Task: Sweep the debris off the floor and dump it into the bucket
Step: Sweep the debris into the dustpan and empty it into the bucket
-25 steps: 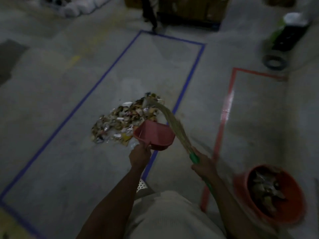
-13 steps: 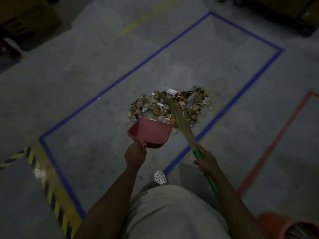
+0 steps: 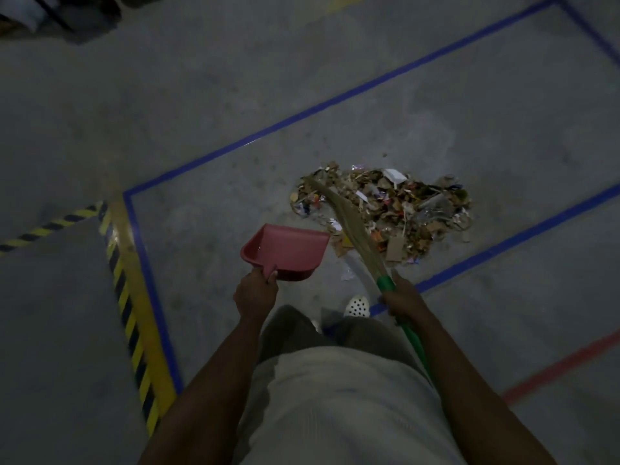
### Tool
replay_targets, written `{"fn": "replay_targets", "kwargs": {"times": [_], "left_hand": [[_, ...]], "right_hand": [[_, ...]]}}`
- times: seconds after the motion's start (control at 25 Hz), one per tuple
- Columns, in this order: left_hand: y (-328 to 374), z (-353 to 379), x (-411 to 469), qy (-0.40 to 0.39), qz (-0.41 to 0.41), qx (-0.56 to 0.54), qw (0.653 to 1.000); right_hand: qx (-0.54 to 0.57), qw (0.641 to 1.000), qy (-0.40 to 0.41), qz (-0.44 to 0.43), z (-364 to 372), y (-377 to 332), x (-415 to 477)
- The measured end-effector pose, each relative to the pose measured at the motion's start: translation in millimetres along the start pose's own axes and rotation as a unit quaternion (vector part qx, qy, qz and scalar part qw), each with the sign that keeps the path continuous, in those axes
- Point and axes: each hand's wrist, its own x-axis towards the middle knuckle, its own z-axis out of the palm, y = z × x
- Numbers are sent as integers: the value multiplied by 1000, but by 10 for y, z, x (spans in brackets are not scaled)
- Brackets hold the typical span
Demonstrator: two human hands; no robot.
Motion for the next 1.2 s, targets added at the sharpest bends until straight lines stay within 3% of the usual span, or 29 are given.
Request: {"fn": "replay_targets", "kwargs": {"times": [0.28,0.56,0.72,0.88,1.04,1.2], "left_hand": [[-155,-308,616,23,-47,-7,999],[-479,-237,2091,-38,45,65,996],[-794,504,3307,-63,110,110,986],[-1147,1742,4338,-103,125,142,977],[-1453,2757,5052,-80,140,155,975],[-1704,3266,5516,-52,143,152,977]], "right_hand": [[10,1000,6,5,-148,-986,588],[72,995,62,22,425,-1852,1459],[57,990,123,27,811,-1955,2660],[43,982,180,43,1239,-1732,4202],[39,980,195,18,1616,-1454,5565],[23,986,164,10,1877,-1235,6372]]}}
